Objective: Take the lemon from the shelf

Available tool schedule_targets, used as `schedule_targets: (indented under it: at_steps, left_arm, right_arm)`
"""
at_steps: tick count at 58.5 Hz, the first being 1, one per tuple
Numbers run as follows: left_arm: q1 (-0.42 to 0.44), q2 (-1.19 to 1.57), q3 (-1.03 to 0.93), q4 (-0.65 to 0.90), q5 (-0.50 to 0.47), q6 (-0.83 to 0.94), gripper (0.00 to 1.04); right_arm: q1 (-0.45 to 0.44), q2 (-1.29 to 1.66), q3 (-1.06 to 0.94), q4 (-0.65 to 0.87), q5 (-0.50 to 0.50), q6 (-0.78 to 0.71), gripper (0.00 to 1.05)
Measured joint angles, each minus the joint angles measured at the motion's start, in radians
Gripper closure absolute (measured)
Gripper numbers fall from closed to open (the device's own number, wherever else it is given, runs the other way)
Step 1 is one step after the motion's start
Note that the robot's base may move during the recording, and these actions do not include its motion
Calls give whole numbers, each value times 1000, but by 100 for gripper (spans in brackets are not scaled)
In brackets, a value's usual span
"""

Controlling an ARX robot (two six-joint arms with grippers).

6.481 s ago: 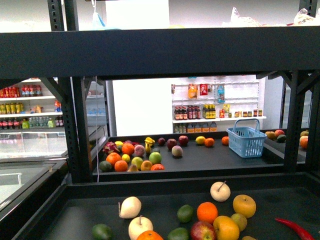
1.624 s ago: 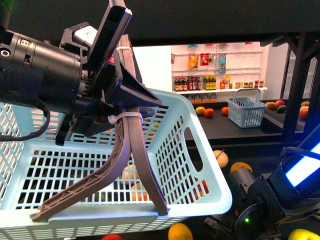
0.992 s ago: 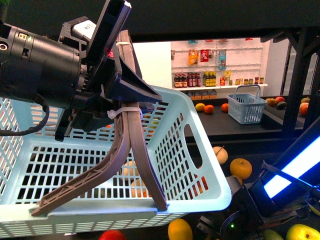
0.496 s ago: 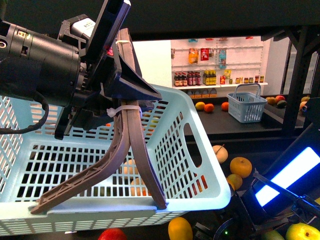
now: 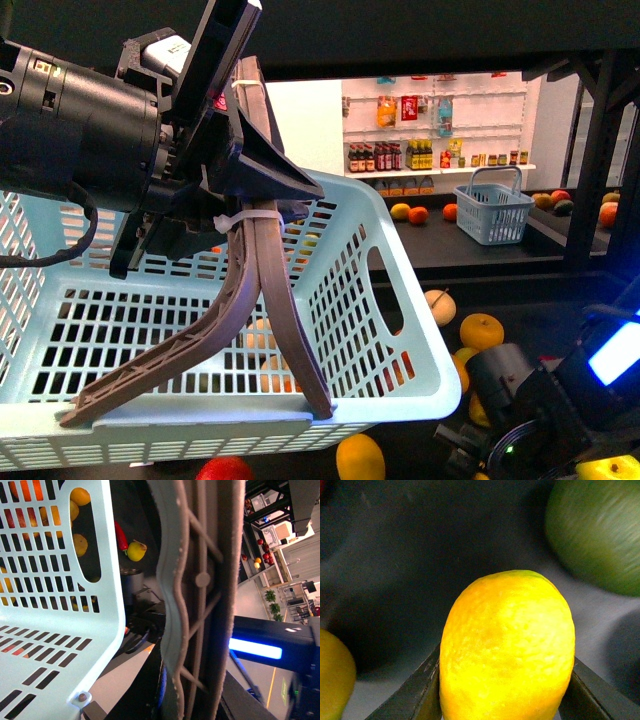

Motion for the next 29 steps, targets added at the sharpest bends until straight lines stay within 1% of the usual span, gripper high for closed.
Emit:
schedule_targets:
  at_steps: [8,15,17,22,27,29]
  left_arm:
    - [0,0,0,0,0,0,90]
    - [0,0,0,0,0,0,90]
    - [0,0,0,0,0,0,90]
    - [0,0,0,0,0,0,90]
    - [0,0,0,0,0,0,90]
    - [0,0,0,0,1,0,90]
  right_arm:
    - [-53,-185,-137,104,-6,-63,54]
    - [-105,-407,-269,180,-63,-115,54]
    - [-122,-501,-319,201,-93,-136,54]
    - [-140,-685,-400,198,-176,-146,54]
    - [-131,-829,-451,173,-278,-135,54]
    - [-115,-883,-467,156,-327,-120,54]
